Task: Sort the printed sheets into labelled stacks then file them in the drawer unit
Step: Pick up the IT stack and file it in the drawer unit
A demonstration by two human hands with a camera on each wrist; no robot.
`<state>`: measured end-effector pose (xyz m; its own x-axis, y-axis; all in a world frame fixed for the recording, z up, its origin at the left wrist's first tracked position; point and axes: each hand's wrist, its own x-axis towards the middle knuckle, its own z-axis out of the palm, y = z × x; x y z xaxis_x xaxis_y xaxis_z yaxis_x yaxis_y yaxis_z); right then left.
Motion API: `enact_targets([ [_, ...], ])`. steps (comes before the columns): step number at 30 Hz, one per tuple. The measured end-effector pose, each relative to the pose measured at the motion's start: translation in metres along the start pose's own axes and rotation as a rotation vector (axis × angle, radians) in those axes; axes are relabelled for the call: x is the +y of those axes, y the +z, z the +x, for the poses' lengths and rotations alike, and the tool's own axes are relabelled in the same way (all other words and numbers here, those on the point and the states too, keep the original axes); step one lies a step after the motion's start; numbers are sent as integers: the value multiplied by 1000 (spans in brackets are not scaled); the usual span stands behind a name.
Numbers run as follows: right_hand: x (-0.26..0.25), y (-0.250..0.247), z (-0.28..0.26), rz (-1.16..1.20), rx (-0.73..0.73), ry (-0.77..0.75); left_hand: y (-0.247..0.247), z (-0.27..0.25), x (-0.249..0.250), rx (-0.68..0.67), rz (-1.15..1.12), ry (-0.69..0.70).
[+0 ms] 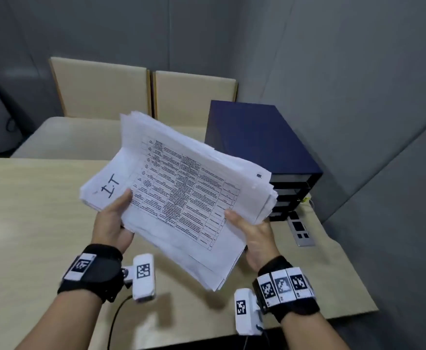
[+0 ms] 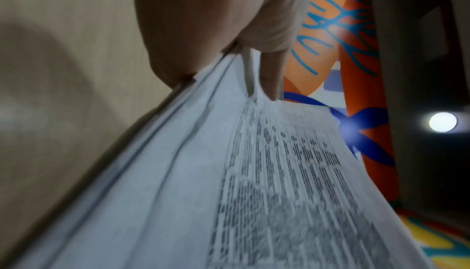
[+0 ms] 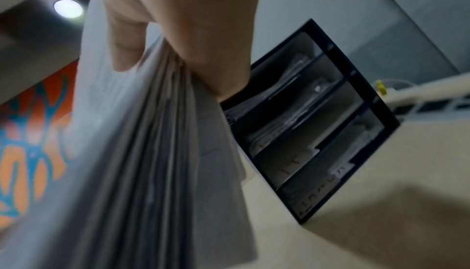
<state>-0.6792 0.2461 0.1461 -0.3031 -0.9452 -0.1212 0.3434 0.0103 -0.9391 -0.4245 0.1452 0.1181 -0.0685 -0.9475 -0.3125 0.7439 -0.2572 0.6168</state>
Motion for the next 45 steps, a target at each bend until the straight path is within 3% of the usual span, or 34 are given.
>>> enact_targets([
  [4, 23, -26, -7, -418, -158, 159, -21, -1, -28, 137, 94, -9],
  [6, 39, -43, -14, -521, -130, 247, -35, 0, -43, 213, 186, -38],
  [10, 53, -75, -37, -322, 28, 322, -49, -8, -78, 356, 273, -108],
  [14, 47, -119, -56, -95, 56, 417, -45, -25, -111, 301, 296, -242],
  [17, 45, -160, -66, -154, 20, 472, -27, -40, -138, 339, 379, -254],
  [22, 30, -225, -79, -194, 78, 420, 14, -85, -197, 439, 566, -195],
  [28, 3, -290, -86, -77, 145, 388, 55, -94, -242, 392, 585, -164],
  [32, -6, -306, -78, 63, 214, 432, 98, -89, -244, 348, 769, 0],
  [35, -6, -309, -66, 89, 203, 482, 120, -77, -242, 306, 851, 50],
  [42, 14, -304, -34, 226, 345, 308, 139, -67, -257, 221, 700, -143],
  [45, 24, -286, -30, 223, 367, 311, 135, -78, -272, 130, 785, -277],
])
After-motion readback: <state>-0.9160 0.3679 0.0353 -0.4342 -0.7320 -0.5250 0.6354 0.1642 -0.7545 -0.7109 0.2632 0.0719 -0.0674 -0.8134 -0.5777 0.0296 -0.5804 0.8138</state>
